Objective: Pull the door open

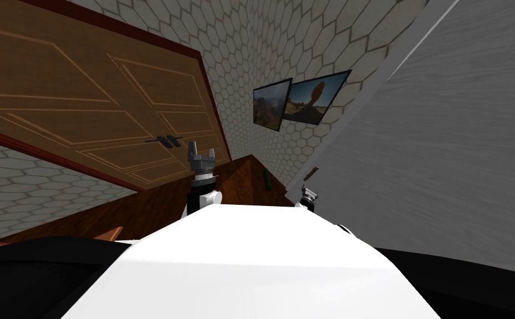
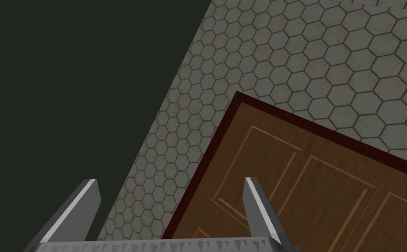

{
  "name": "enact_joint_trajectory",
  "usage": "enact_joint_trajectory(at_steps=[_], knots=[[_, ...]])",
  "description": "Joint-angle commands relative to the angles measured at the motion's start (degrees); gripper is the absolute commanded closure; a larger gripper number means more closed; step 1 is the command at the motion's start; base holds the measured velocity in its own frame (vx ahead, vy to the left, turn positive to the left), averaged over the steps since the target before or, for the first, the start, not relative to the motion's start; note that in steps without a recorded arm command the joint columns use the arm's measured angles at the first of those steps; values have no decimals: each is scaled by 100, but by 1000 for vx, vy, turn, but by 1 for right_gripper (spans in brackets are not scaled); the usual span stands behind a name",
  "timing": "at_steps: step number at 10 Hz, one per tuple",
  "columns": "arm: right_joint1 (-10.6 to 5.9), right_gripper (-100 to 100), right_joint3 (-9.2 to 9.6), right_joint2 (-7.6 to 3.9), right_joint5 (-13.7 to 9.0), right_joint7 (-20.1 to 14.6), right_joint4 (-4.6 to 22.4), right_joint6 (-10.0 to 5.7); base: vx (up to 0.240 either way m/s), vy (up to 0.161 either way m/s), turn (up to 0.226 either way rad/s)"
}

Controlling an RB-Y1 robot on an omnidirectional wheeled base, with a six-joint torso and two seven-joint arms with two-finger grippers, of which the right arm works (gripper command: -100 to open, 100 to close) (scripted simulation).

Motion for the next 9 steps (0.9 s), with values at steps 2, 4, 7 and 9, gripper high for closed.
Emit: enact_joint_trajectory(at_steps=[2, 4, 7, 9], knots=[[102, -100, -27, 45, 63, 86, -242, 68, 40, -23, -58], [132, -100, -32, 95, 135, 120, -340, 88, 48, -37, -89], [193, -100, -42, 196, 281, 188, -539, 127, 147, -95, -95], [211, -100, -45, 225, 324, 207, -597, 138, 173, -117, -33]])
